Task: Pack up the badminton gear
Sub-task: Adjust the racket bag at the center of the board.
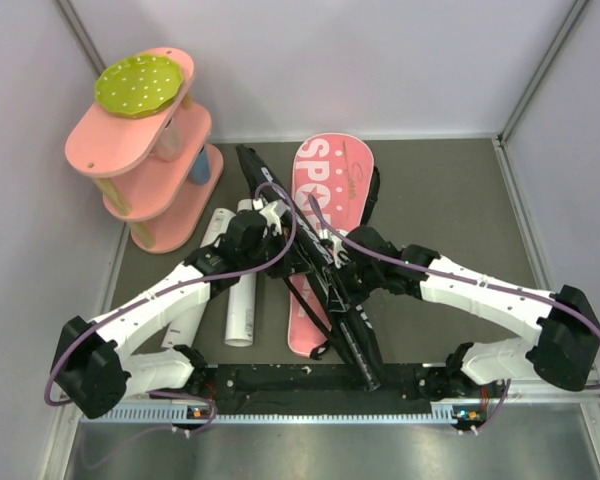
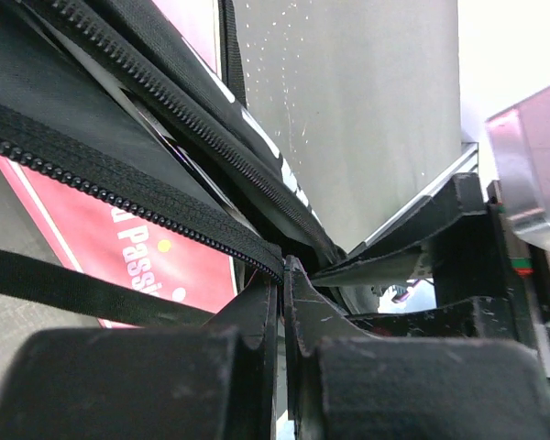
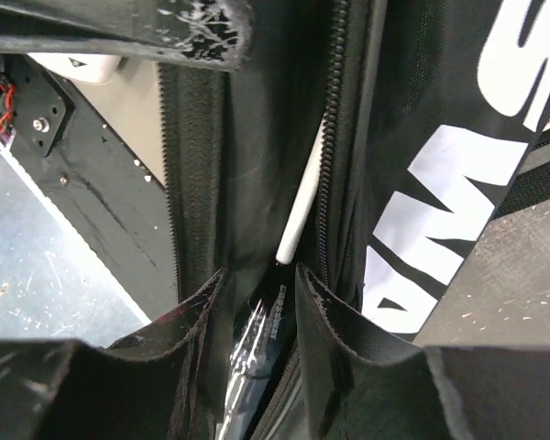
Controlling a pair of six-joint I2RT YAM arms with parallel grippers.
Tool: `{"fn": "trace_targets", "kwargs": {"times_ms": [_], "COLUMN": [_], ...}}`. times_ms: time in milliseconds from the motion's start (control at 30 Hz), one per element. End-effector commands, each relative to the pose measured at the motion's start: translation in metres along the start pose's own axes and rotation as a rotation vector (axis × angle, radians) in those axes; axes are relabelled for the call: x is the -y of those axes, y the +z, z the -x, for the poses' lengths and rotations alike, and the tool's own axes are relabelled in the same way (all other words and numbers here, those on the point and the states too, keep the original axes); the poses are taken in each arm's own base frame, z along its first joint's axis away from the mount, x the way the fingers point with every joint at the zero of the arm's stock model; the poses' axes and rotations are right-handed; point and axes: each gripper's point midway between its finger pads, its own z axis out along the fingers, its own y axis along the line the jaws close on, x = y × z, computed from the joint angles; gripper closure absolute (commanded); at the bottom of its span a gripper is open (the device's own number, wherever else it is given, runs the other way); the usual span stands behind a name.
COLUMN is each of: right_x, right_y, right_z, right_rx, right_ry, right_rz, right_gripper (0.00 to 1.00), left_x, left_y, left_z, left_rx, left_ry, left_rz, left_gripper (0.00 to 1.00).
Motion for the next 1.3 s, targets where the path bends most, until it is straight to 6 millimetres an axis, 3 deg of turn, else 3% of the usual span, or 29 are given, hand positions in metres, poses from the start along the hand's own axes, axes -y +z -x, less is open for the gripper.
{"fn": "trace_targets", "kwargs": {"times_ms": [0,167,333,500,700,833,967,1200,1267], "right_x": [0.006,0.012,0.002,-0.003,0.007,0.039,0.053,0.074,0.069], "right_y": [0.01,0.018,0.014,0.01,0.018,0.043,0.056,0.048,0.041], "right_z": [-0.003,-0.008,0.013,0.052,0.07,0.051,0.037,0.034,0.038], "right_rx": [-0.003,-0.019,0.052,0.193,0.295,0.302,0.282,0.278,0.27], "right_ry": [-0.011,-0.003,0.012,0.068,0.099,0.066,0.04,-0.032,-0.087], "right_rz": [-0.029,-0.05,-0.024,-0.041,-0.077,-0.174,-0.204,-0.313,-0.302], "right_gripper": [0.67,0.68,1.0,1.0,1.0,1.0,1.0,1.0,1.0], "left_x": [0.045,0.047,0.05,0.054,0.06,0.063,0.066,0.07,0.068], "left_y": [-0.013,-0.014,-0.01,-0.006,-0.008,-0.011,-0.013,-0.016,-0.017], "left_z": [0.03,0.029,0.025,0.018,0.014,0.015,0.015,0.017,0.017], "left_rx": [0.093,0.091,0.071,0.034,0.021,0.029,0.027,0.034,0.037], "left_ry": [0.078,0.088,0.102,0.103,0.121,0.123,0.13,0.14,0.147], "left_rz": [-0.135,-0.142,-0.15,-0.164,-0.187,-0.196,-0.206,-0.215,-0.209], "left_gripper": [1.0,1.0,1.0,1.0,1.0,1.0,1.0,1.0,1.0]}}
